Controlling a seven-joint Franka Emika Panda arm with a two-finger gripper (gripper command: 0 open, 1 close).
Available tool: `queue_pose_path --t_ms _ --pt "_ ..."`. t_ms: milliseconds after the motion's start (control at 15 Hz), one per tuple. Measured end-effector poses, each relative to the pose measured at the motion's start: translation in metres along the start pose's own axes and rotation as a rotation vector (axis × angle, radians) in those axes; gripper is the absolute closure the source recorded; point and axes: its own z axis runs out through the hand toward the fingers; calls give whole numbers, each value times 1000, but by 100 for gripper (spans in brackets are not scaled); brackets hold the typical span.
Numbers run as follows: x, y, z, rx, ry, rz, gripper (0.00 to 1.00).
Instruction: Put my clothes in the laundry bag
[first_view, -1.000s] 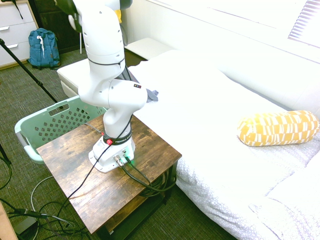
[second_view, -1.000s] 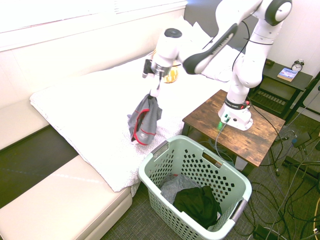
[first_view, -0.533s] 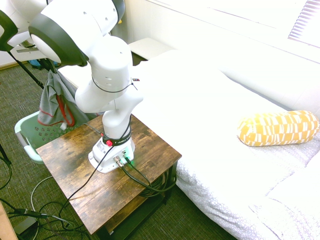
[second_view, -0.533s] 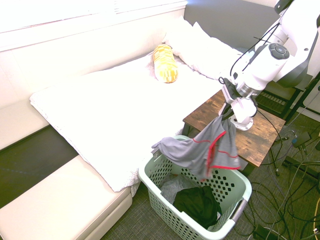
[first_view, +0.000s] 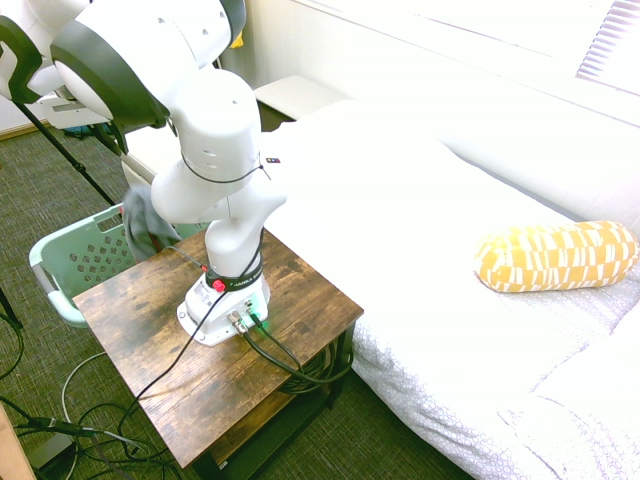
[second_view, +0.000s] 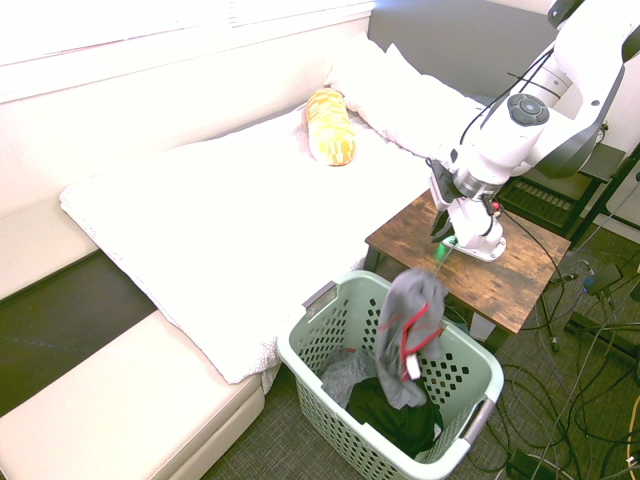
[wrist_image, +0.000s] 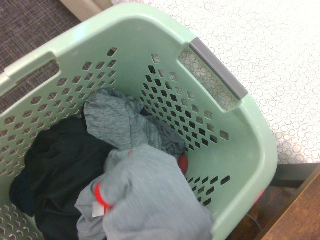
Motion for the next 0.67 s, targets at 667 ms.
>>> queue_pose_path --t_ms 667 --pt "314 126 19 -45 21 419 0"
